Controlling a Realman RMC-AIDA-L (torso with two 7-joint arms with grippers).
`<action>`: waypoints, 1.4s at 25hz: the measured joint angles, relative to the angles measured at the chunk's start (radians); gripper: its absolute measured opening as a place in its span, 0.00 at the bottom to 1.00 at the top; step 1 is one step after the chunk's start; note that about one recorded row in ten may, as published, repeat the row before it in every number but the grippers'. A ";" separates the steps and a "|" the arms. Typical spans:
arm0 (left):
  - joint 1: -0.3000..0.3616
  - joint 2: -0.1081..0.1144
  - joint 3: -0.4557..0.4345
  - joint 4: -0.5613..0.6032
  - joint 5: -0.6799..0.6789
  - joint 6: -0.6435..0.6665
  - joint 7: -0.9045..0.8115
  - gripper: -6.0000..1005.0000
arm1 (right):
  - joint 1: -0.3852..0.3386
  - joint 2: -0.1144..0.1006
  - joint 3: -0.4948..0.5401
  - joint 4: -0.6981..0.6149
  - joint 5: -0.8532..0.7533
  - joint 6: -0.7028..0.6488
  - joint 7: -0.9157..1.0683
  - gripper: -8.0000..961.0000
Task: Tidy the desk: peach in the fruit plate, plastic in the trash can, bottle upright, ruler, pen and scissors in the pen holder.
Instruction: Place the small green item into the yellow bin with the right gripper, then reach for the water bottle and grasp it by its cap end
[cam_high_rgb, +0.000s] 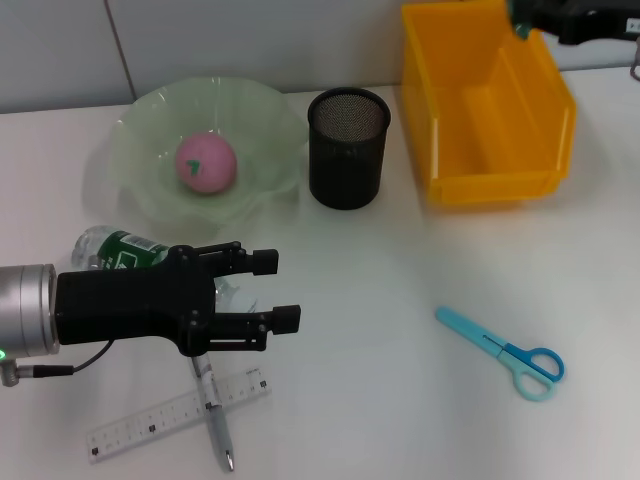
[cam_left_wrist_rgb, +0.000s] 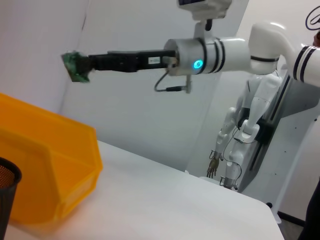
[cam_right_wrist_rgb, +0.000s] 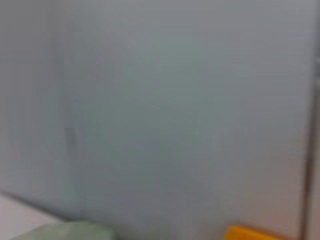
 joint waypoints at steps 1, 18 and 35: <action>0.000 0.000 0.000 0.000 0.000 0.000 0.000 0.82 | 0.002 0.001 0.000 0.020 0.003 0.039 -0.001 0.18; -0.001 -0.003 0.000 -0.001 0.000 0.002 0.005 0.82 | 0.038 0.008 -0.176 0.227 0.006 0.358 -0.014 0.41; -0.002 -0.002 0.000 0.000 0.000 0.002 0.008 0.82 | -0.029 0.012 -0.177 0.129 0.195 0.252 -0.009 0.78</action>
